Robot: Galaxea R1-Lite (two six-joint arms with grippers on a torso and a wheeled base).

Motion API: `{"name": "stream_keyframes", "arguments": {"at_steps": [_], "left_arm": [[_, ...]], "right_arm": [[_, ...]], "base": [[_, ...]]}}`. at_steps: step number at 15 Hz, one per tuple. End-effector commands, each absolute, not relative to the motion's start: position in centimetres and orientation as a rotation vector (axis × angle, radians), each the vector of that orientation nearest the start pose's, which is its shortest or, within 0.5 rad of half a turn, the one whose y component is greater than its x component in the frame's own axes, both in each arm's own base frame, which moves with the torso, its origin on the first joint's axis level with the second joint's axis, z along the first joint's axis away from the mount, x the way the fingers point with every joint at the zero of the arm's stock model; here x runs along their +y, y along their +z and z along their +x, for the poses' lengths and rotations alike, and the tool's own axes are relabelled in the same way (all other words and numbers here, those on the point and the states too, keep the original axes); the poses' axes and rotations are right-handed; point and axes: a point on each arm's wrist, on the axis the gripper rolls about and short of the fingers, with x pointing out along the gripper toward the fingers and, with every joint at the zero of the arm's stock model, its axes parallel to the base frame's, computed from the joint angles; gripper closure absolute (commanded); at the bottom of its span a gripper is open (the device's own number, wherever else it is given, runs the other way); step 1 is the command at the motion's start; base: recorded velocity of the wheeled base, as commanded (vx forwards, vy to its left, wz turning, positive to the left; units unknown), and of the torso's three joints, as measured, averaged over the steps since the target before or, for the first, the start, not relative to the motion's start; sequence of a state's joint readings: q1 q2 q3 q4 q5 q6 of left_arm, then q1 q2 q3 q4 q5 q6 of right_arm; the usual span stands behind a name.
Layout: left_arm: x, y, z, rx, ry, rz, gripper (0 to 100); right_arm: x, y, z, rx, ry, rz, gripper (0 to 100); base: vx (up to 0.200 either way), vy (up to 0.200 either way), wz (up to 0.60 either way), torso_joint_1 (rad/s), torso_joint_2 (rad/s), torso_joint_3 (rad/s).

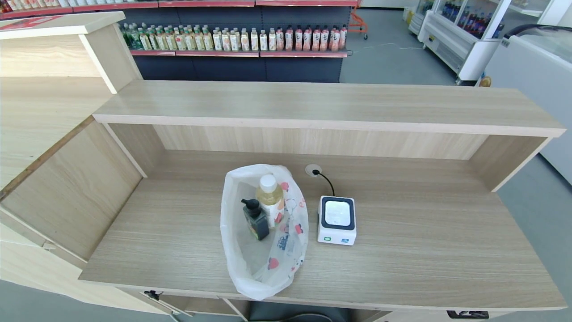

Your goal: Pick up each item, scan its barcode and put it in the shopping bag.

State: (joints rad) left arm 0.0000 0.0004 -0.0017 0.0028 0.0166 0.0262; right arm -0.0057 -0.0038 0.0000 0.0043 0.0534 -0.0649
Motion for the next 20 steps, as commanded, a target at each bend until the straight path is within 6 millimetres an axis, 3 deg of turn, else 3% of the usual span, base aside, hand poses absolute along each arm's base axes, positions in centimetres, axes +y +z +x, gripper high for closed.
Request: {"name": "stream_keyframes", "arguments": {"at_steps": [1, 5, 6, 11, 20], "left_arm": [[0.04, 7.52, -2.28, 0.003, 0.018, 0.022, 0], [0.04, 7.56, -2.29, 0.002, 0.017, 0.011, 0], [0.04, 7.56, -2.29, 0.002, 0.017, 0.012, 0], [0.04, 7.56, -2.29, 0.002, 0.017, 0.009, 0], [0.04, 7.56, -2.29, 0.002, 0.017, 0.009, 0]], "right_arm": [[0.13, 7.53, -2.29, 0.003, 0.048, -0.066, 0], [0.13, 7.49, -2.28, 0.005, 0.048, -0.066, 0], [0.13, 7.49, -2.28, 0.005, 0.048, -0.066, 100], [0.13, 7.49, -2.28, 0.005, 0.048, -0.066, 100], [0.13, 7.49, -2.28, 0.005, 0.048, -0.064, 100]], "base": [[0.000, 0.000, 0.00, 0.000, 0.00, 0.000], [0.000, 0.000, 0.00, 0.000, 0.00, 0.000], [0.000, 0.000, 0.00, 0.000, 0.00, 0.000], [0.200, 0.000, 0.00, 0.001, 0.00, 0.005], [0.000, 0.000, 0.00, 0.000, 0.00, 0.000]]}}
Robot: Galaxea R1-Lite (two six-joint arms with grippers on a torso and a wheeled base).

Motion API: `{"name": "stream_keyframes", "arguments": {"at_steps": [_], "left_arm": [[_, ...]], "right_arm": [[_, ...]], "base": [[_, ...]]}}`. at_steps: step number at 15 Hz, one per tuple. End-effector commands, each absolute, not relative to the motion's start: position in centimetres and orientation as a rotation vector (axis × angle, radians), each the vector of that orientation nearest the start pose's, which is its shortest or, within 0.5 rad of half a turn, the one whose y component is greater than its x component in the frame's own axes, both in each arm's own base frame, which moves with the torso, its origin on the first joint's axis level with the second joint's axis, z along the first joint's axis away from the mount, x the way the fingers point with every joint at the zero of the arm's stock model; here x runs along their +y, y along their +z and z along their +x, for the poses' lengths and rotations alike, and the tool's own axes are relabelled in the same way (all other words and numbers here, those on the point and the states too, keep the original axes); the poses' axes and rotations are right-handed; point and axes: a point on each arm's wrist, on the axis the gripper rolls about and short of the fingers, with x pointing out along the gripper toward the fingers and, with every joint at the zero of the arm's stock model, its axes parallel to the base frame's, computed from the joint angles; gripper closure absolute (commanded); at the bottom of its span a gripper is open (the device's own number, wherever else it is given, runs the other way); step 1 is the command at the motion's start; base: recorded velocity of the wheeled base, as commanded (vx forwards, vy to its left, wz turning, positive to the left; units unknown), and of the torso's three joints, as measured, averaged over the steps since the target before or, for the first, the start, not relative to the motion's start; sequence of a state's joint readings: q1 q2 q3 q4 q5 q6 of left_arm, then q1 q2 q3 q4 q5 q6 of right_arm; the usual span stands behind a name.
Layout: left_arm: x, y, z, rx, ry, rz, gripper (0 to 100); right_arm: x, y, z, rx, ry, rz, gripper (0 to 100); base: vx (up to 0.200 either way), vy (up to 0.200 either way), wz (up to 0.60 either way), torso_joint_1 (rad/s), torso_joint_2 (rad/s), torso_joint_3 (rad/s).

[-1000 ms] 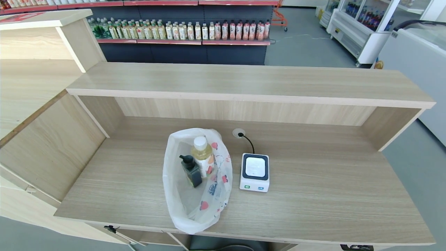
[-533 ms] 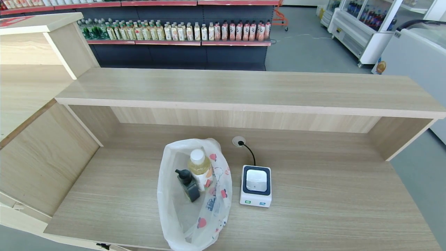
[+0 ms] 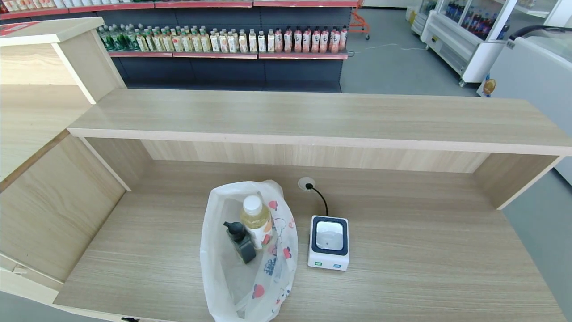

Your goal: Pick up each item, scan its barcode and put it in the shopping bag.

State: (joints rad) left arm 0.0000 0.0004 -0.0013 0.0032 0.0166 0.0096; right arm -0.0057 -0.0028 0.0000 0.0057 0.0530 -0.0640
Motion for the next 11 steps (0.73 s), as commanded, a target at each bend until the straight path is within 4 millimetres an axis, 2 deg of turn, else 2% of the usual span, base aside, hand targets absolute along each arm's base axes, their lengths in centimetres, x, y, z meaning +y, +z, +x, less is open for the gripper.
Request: {"name": "stream_keyframes", "arguments": {"at_steps": [1, 11], "left_arm": [[0.04, 7.52, -2.28, 0.003, 0.017, 0.009, 0], [0.04, 7.56, -2.29, 0.002, 0.017, 0.009, 0]], "right_arm": [[0.13, 7.49, -2.28, 0.005, 0.048, -0.064, 100], [0.13, 7.49, -2.28, 0.005, 0.048, -0.061, 100]], "base": [[0.000, 0.000, 0.00, 0.000, 0.00, 0.000], [0.000, 0.000, 0.00, 0.000, 0.00, 0.000]]}}
